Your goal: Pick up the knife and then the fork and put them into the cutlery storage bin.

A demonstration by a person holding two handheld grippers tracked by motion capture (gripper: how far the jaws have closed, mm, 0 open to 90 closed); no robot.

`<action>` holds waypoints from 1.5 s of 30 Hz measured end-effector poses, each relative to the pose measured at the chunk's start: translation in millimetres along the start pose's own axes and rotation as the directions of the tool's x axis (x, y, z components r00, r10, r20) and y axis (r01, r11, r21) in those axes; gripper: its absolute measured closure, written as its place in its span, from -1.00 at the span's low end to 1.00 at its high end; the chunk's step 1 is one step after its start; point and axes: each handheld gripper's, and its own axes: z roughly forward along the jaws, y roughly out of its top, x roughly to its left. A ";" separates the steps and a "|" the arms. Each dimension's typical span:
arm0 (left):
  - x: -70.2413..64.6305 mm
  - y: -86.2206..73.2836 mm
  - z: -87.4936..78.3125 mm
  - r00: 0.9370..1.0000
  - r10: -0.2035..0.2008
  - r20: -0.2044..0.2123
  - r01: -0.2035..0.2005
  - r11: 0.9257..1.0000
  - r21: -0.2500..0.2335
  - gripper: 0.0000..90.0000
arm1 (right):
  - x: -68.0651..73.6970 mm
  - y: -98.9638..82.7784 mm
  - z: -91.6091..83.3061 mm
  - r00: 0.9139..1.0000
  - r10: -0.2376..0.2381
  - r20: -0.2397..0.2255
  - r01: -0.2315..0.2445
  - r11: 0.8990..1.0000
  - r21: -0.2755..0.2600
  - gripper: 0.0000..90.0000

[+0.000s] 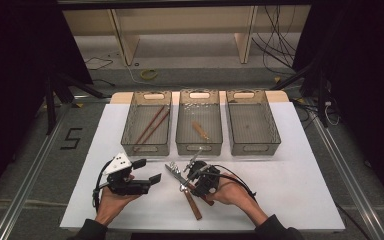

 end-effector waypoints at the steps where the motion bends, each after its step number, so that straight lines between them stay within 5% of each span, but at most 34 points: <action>1: -0.1 0.0 0.0 1.000 0.000 0.000 0.000 1.000 0.000 -0.62 | -0.2 0.1 0.1 1.000 0.008 0.002 -0.008 1.000 -0.001 0.61; 19: 0.4 -0.2 -0.3 1.000 0.000 0.002 0.000 1.000 -0.001 -0.62 | -2.6 0.6 -1.1 1.000 0.003 0.015 -0.003 1.000 -0.002 0.72; 30: 1.1 -0.2 -0.9 1.000 0.001 -0.002 -0.001 1.000 0.000 -0.62 | -10.4 -2.1 -22.1 0.999 0.034 -0.013 -0.034 0.996 -0.077 0.72; 36: 1.0 -0.3 -1.0 1.000 0.000 -0.002 0.000 1.000 -0.001 -0.62 | -17.6 -4.8 -40.2 0.998 0.057 -0.010 -0.058 0.990 -0.128 0.72; 45: 1.3 -0.3 -0.9 1.000 0.000 -0.003 0.000 1.000 -0.001 -0.62 | -39.5 -14.6 -74.3 0.993 0.121 0.006 -0.117 0.964 -0.238 0.72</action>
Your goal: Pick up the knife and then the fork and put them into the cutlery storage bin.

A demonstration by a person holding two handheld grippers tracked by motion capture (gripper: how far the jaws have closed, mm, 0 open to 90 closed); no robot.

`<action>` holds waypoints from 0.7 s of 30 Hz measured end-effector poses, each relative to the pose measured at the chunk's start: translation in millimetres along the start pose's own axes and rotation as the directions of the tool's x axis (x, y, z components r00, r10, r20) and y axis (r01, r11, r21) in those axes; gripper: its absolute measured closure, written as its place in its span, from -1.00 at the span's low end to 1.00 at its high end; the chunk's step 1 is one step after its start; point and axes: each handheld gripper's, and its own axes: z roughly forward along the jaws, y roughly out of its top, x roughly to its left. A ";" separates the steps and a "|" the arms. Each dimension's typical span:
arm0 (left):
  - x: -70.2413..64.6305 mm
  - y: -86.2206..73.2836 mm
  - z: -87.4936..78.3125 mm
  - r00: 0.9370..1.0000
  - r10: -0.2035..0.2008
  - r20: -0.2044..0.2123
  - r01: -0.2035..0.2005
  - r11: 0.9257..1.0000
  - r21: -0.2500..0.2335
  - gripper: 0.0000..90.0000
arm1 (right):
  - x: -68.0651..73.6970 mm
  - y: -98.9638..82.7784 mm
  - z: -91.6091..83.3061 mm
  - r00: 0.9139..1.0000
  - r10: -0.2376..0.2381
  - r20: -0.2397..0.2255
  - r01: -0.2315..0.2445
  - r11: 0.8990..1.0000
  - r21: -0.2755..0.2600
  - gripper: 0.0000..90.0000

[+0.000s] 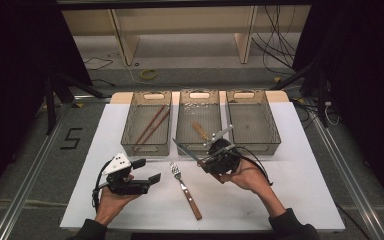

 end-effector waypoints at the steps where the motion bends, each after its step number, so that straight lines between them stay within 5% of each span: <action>1: -0.1 0.0 0.0 1.000 -0.001 0.001 0.001 1.000 -0.001 -0.62 | -2.8 0.0 -4.9 1.000 0.009 0.006 -0.009 1.000 -0.013 0.72; 8: -0.1 0.0 0.0 1.000 -0.001 0.000 0.001 1.000 -0.001 -0.62 | -25.7 -5.3 -30.3 0.996 0.077 0.045 -0.073 0.994 -0.085 0.72; 21: 0.1 -0.1 0.0 1.000 -0.002 0.000 0.002 1.000 0.000 -0.62 | -49.7 -13.8 -50.6 0.985 0.148 0.083 -0.135 0.979 -0.151 0.72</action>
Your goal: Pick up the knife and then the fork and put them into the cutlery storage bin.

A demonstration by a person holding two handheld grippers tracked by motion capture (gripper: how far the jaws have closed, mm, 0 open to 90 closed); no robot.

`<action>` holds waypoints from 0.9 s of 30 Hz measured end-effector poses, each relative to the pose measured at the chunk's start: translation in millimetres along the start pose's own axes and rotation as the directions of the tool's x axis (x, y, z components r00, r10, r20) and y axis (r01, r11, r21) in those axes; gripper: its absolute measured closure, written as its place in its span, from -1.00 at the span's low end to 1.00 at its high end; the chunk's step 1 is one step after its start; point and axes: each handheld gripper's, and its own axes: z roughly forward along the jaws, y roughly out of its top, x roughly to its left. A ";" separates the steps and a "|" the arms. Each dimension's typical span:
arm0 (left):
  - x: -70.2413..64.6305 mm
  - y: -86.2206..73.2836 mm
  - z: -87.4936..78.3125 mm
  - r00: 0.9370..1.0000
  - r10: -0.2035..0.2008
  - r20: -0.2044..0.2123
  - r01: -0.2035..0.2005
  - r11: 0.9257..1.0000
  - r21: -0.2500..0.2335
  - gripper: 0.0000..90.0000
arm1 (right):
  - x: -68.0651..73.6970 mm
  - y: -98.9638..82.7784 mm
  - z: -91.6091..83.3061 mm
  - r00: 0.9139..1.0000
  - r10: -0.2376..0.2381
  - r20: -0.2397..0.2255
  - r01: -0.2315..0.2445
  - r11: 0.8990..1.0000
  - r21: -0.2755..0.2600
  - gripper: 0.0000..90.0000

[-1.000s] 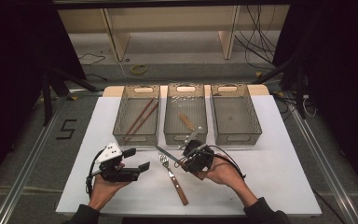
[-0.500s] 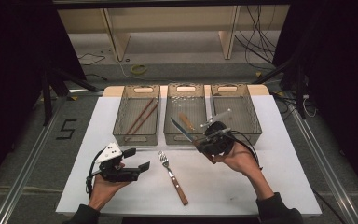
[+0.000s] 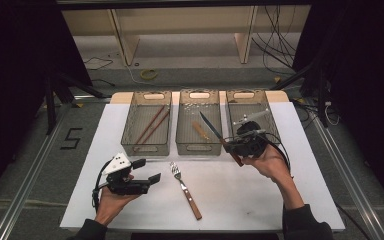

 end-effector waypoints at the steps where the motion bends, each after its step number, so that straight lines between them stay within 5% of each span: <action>1: -0.1 0.0 0.1 1.000 0.000 0.001 0.000 1.000 0.000 -0.62 | -1.3 -0.1 -0.8 1.000 0.002 0.006 -0.002 1.000 -0.006 0.72; 27: 1.0 -0.8 0.3 1.000 -0.009 0.003 0.009 1.000 0.000 -0.62 | -50.4 9.5 -13.9 0.990 0.117 0.083 -0.112 0.992 -0.062 0.72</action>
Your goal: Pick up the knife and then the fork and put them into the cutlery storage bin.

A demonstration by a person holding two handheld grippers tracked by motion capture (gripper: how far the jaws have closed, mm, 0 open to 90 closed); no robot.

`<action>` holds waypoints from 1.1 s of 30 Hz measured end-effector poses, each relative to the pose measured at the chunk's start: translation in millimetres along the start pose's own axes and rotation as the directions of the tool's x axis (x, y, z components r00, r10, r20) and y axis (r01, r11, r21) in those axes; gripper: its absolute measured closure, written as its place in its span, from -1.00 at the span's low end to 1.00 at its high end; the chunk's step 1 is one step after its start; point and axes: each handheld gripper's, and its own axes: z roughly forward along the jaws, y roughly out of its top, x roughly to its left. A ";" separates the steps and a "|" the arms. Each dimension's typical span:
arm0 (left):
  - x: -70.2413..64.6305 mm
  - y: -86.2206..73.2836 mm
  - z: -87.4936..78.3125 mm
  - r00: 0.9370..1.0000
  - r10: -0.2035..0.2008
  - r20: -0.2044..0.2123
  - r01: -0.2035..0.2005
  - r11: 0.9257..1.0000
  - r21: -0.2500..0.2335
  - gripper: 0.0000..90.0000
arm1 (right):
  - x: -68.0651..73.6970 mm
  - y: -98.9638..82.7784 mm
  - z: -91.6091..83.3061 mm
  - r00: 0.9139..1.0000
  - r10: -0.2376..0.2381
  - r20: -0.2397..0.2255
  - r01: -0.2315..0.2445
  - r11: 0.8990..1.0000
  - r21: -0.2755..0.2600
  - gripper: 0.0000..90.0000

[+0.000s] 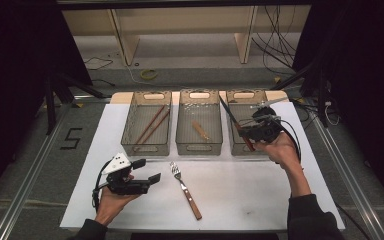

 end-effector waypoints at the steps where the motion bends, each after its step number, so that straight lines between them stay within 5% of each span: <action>1: -0.1 0.0 0.1 1.000 0.000 0.000 0.000 1.000 0.000 -0.62 | -2.1 1.6 -0.3 1.000 0.005 0.004 -0.005 1.000 -0.003 0.72; 17: 0.5 -0.1 0.0 1.000 0.002 -0.002 -0.002 1.000 -0.001 -0.62 | -28.3 25.5 5.2 0.995 0.064 0.077 -0.065 0.998 0.010 0.72; 33: 0.4 0.0 -0.5 1.000 0.001 -0.001 -0.001 1.000 -0.002 -0.62 | -46.4 29.9 28.7 0.984 0.133 0.123 -0.140 0.989 0.056 0.72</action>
